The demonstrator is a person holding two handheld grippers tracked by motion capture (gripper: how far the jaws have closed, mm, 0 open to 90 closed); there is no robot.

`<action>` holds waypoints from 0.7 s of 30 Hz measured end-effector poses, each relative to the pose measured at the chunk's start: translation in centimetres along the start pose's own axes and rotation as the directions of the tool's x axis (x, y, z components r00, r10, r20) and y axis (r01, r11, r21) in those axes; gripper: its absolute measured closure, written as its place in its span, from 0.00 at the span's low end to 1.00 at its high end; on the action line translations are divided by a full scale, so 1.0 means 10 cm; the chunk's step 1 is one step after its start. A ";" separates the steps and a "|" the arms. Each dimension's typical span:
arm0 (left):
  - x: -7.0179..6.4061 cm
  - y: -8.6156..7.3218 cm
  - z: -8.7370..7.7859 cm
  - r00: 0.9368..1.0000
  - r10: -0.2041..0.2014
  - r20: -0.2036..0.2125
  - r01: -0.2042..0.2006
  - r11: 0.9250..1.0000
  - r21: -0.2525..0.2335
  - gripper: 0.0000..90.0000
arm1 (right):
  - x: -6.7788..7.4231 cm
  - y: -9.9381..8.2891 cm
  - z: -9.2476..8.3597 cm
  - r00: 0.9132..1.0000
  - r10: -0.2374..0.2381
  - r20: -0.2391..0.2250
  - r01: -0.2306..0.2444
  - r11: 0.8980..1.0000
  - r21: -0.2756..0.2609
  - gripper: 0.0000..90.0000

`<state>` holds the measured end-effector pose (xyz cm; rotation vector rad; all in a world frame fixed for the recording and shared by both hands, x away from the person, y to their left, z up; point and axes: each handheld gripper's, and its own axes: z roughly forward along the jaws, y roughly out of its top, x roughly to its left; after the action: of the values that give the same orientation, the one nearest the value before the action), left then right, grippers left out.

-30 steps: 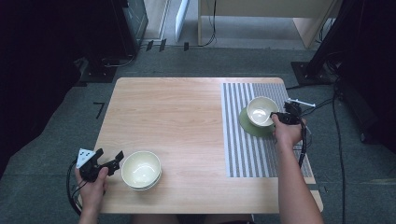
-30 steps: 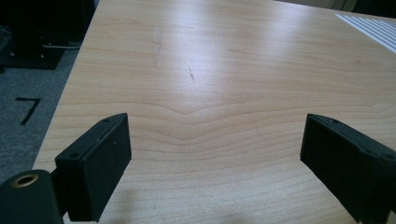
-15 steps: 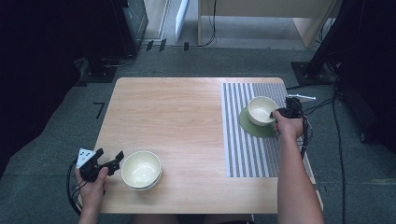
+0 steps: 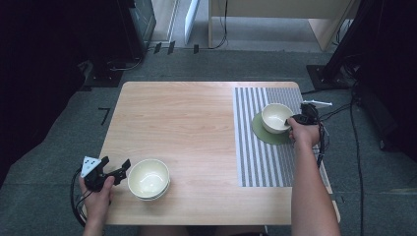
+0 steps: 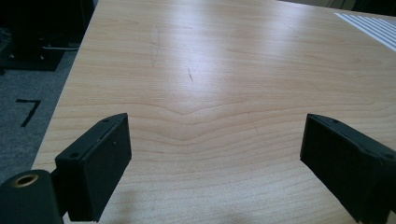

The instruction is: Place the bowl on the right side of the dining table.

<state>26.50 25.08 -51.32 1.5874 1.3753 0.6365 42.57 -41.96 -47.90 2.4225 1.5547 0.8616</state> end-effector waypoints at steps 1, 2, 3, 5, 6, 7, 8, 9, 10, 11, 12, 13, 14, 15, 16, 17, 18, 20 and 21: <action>0.00 0.00 0.00 1.000 0.001 -0.001 -0.001 1.000 0.001 0.09 | 0.00 0.00 0.01 1.000 0.002 0.000 -0.002 1.000 0.003 0.94; 0.00 0.00 0.00 1.000 0.002 -0.001 -0.002 1.000 0.001 0.09 | 0.01 0.00 0.01 1.000 0.004 -0.001 -0.004 1.000 0.001 0.94; 0.00 0.00 0.00 1.000 0.002 -0.001 -0.002 1.000 0.001 0.09 | 0.01 0.00 0.01 1.000 0.004 -0.002 -0.004 1.000 0.001 0.94; 0.00 0.00 0.00 1.000 0.001 0.000 -0.001 1.000 0.001 0.09 | 0.02 0.00 0.01 1.000 0.008 0.003 -0.008 1.000 0.001 0.94; 0.00 0.00 0.00 1.000 0.001 0.000 -0.001 1.000 0.001 0.09 | 0.02 0.00 0.01 1.000 0.008 0.004 -0.008 1.000 0.000 0.93; 0.00 0.00 0.00 1.000 0.001 0.000 -0.001 1.000 0.001 0.09 | 0.02 0.00 0.01 1.000 0.012 0.001 -0.012 1.000 -0.002 0.93; 0.00 0.00 0.00 1.000 0.002 0.000 -0.002 1.000 0.001 0.09 | 0.02 0.00 0.01 1.000 0.015 -0.001 -0.015 1.000 -0.002 0.93; 0.00 0.00 0.00 1.000 0.000 0.000 0.000 1.000 0.001 0.09 | 0.02 0.00 0.01 1.000 0.014 -0.002 -0.014 1.000 -0.003 0.93; 0.00 0.00 0.00 1.000 0.001 0.001 -0.001 1.000 0.001 0.09 | 0.01 0.00 0.01 1.000 0.015 -0.007 -0.015 1.000 -0.003 0.92; 0.00 0.00 0.00 1.000 0.000 -0.002 0.000 1.000 0.001 0.09 | 0.00 0.00 0.01 1.000 0.018 -0.015 -0.018 1.000 -0.005 0.91; 0.00 0.00 0.00 1.000 0.000 -0.002 0.000 1.000 0.001 0.09 | 0.00 0.00 0.01 1.000 0.018 -0.015 -0.018 1.000 -0.005 0.91; 0.00 0.00 0.00 1.000 -0.002 -0.003 0.002 1.000 0.000 0.09 | -0.02 -0.01 0.01 0.999 0.024 -0.036 -0.024 1.000 -0.012 0.89; 0.00 0.00 0.00 1.000 -0.003 0.000 0.003 1.000 0.000 0.09 | -0.03 -0.01 0.01 0.999 0.027 -0.044 -0.028 0.999 -0.018 0.88; 0.00 0.00 0.00 1.000 -0.004 0.001 0.004 1.000 -0.001 0.09 | -0.04 -0.02 0.00 0.999 0.029 -0.045 -0.030 0.999 -0.022 0.86; 0.00 0.00 0.00 1.000 -0.006 0.002 0.006 1.000 -0.002 0.09 | -0.04 -0.02 -0.01 0.999 0.026 -0.046 -0.028 0.999 -0.030 0.83; 0.00 0.00 0.00 1.000 -0.007 0.004 0.007 1.000 -0.001 0.09 | -0.05 -0.02 -0.01 0.998 0.027 -0.057 -0.029 0.999 -0.040 0.81; 0.00 0.00 0.00 1.000 -0.008 0.005 0.008 1.000 -0.001 0.09 | -0.06 -0.03 -0.02 0.998 0.016 -0.058 -0.020 0.998 -0.052 0.79; 0.00 0.00 -0.01 1.000 -0.009 0.012 0.009 1.000 0.000 0.09 | -0.06 -0.04 -0.04 0.998 -0.006 -0.055 0.002 0.997 -0.071 0.74; 0.01 0.00 -0.01 1.000 -0.010 0.015 0.010 1.000 0.000 0.09 | -0.07 -0.04 -0.05 0.998 -0.018 -0.052 0.014 0.996 -0.084 0.71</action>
<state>26.44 25.17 -51.34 1.5813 1.3709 0.6174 41.79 -42.44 -47.92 2.3445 1.5218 0.9751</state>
